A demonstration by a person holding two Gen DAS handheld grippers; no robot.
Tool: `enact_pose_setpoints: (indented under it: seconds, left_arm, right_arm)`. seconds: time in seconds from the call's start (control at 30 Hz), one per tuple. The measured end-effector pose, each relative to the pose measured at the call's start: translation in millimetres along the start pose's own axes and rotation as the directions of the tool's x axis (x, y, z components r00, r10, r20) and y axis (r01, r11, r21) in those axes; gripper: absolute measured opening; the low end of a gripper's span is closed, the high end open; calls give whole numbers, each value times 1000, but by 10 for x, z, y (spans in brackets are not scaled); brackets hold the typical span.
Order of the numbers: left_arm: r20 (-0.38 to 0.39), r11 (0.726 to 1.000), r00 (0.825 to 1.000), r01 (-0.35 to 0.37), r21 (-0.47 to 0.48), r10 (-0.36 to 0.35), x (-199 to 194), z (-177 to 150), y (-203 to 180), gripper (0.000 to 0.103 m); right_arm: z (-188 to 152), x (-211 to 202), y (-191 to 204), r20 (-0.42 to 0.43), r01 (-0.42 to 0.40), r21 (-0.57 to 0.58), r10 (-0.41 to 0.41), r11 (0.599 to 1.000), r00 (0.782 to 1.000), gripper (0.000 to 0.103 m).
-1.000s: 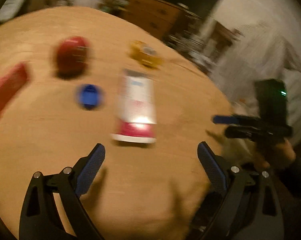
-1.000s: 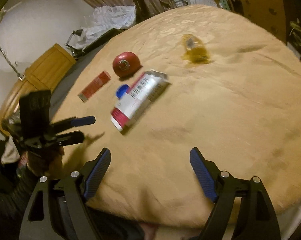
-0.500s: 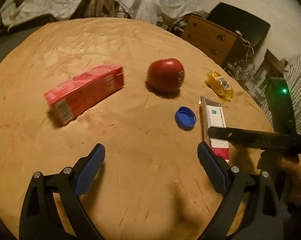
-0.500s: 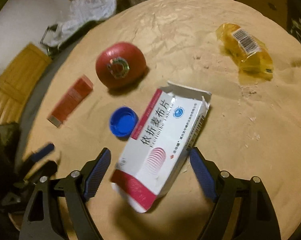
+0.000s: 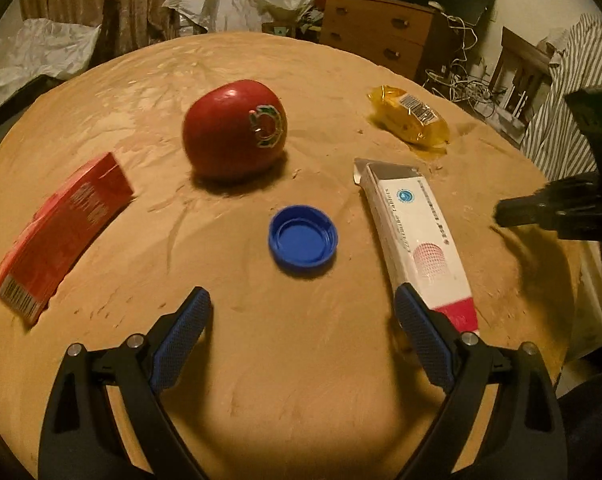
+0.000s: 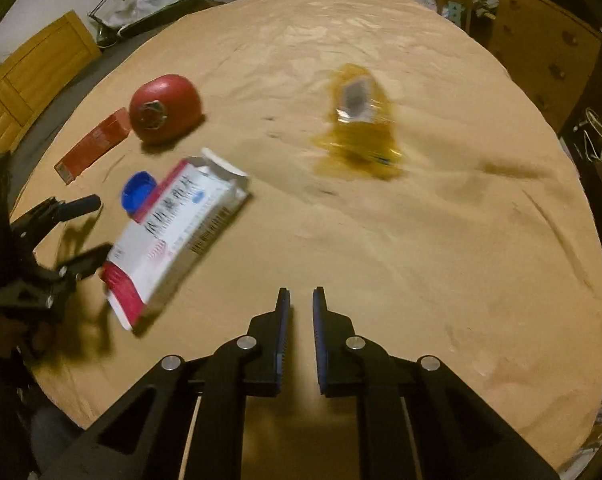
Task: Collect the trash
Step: 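Grasp the blue bottle cap with left gripper while right grasps white medicine box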
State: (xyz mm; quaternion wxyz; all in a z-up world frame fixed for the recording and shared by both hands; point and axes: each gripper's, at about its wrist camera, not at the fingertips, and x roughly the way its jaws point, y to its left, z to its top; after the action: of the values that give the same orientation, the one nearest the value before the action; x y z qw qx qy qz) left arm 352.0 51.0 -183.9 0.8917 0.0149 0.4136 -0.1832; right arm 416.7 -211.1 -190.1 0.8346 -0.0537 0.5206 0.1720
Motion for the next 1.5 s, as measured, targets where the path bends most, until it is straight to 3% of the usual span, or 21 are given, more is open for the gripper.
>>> enact_pose_setpoints:
  seconds: [0.07, 0.13, 0.23, 0.47, 0.63, 0.7, 0.8, 0.97, 1.03, 1.1, 1.23, 1.37, 1.5]
  left_arm:
    - [-9, 1000, 1000, -5, 14, 5, 47, 20, -4, 78]
    - [-7, 1000, 1000, 3, 10, -3, 34, 41, 28, 67]
    - [-4, 1000, 1000, 14, -24, -14, -13, 55, 124, 56]
    - [-2, 996, 1000, -15, 87, 16, 126, 123, -100, 56]
    - [29, 996, 999, -35, 80, 32, 244, 264, -163, 56]
    - [29, 993, 997, -74, 91, 72, 255, 256, -186, 41]
    - [42, 995, 995, -89, 46, 87, 153, 198, -115, 38]
    - [84, 974, 971, -218, -60, 222, -200, 5, 115, 38]
    - [87, 953, 955, -272, -132, 285, -380, -116, 260, 38]
    - [88, 934, 940, -313, -172, 331, -496, -211, 346, 38]
    - [80, 920, 931, -337, -199, 357, -559, -291, 400, 38]
    - [80, 906, 919, -362, -218, 386, -552, -294, 377, 38]
    - [88, 894, 907, -383, -235, 411, -548, -311, 345, 38]
  right_arm:
    - [-76, -44, -82, 15, -24, 16, 23, 1000, 1000, 14]
    - [-177, -64, -142, 27, -47, 29, 46, 998, 999, 30]
    - [-294, -77, -172, 52, -76, 46, 73, 996, 996, 36]
    - [-366, -137, -132, 112, -185, 128, 171, 974, 979, 41]
    - [-374, -190, 60, 144, -254, 152, 233, 955, 962, 48]
    - [-373, -211, 164, 157, -265, 154, 242, 952, 958, 50]
    - [-343, -223, 320, 161, -264, 129, 243, 956, 957, 52]
    - [-231, -211, 544, 167, -259, 109, 239, 960, 957, 61]
    - [-182, -185, 586, 177, -253, 121, 230, 960, 957, 76]
    - [-102, -149, 672, 197, -233, 153, 201, 960, 960, 81]
    - [76, -3, 887, 219, -184, 216, 136, 959, 966, 84]
    - [192, 238, 1059, 196, -46, 301, -15, 952, 980, 84]
    - [188, 464, 1187, 156, 41, 313, -94, 949, 983, 84]
